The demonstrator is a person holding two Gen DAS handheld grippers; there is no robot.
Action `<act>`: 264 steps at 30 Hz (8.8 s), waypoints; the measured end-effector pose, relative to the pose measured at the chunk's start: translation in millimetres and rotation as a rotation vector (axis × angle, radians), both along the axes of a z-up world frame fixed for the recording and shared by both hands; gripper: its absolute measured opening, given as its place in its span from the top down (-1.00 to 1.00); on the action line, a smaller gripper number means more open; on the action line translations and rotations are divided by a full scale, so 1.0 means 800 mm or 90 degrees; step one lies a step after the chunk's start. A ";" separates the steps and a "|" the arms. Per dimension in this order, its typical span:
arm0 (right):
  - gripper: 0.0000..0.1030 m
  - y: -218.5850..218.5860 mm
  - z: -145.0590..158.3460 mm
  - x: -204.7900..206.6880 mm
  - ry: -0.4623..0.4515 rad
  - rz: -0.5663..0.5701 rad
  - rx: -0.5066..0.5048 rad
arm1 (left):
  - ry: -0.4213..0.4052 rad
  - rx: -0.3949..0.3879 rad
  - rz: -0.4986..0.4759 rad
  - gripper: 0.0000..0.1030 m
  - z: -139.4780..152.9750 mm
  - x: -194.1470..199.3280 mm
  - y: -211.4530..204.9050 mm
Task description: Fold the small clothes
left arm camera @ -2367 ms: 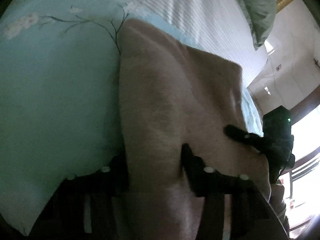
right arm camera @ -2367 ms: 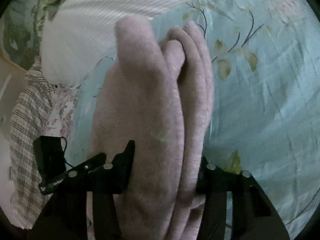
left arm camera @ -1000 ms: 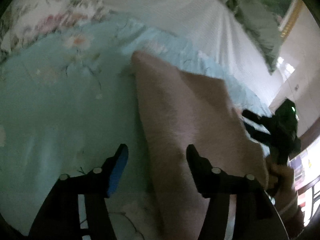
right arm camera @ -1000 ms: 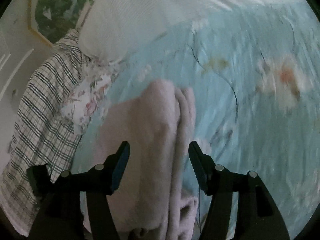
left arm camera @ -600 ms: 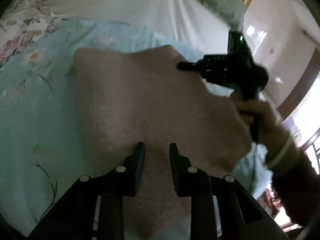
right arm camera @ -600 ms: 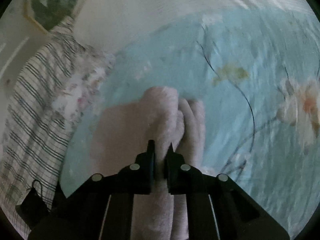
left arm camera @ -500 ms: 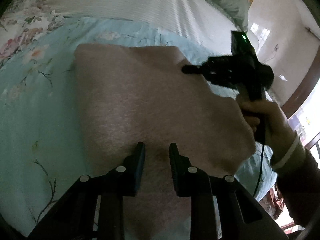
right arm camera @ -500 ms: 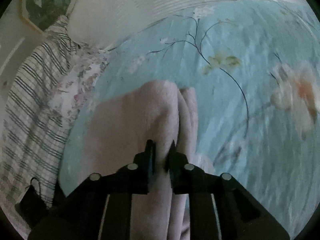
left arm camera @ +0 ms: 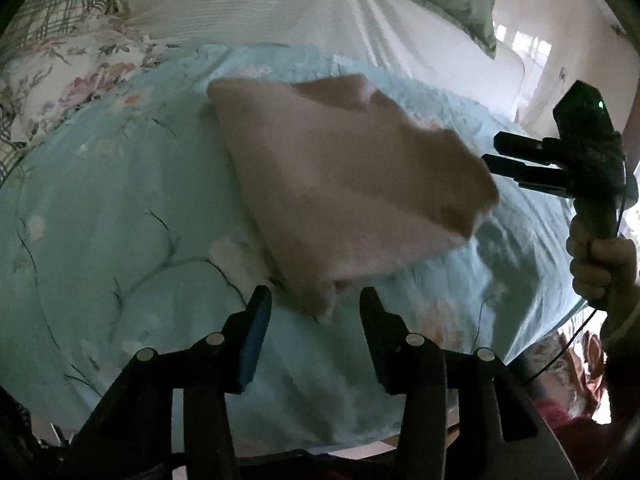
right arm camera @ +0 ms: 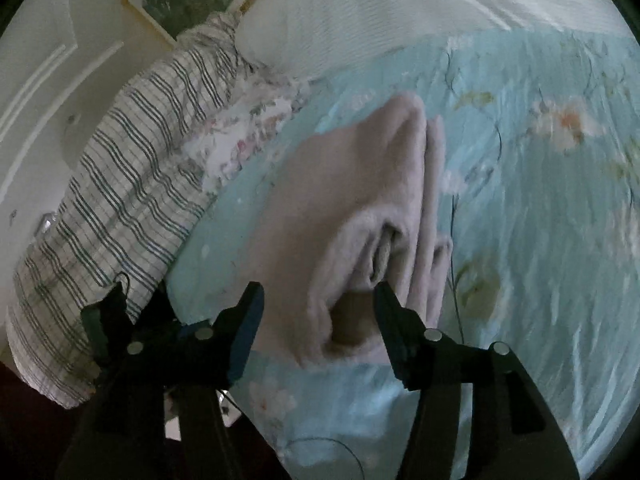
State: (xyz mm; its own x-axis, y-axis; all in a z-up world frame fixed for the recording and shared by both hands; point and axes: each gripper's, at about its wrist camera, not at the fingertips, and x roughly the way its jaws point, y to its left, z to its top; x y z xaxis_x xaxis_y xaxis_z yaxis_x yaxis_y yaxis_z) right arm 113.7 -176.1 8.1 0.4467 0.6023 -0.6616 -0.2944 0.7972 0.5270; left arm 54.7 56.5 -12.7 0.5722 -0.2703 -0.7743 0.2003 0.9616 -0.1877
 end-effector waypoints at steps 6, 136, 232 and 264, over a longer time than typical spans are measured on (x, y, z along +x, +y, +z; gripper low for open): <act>0.00 0.022 -0.020 0.005 0.014 0.016 -0.040 | -0.006 0.054 0.045 0.08 -0.014 0.023 -0.015; -0.16 0.020 0.001 -0.111 -0.003 -0.170 -0.163 | 0.032 -0.023 0.084 -0.48 0.003 -0.026 0.033; -0.99 0.083 0.023 -0.031 -0.040 0.003 -0.279 | -0.003 0.216 0.123 -0.70 0.048 0.052 0.014; -0.99 0.094 0.027 -0.037 -0.043 0.007 -0.282 | -0.010 0.208 0.125 -0.70 0.056 0.043 0.001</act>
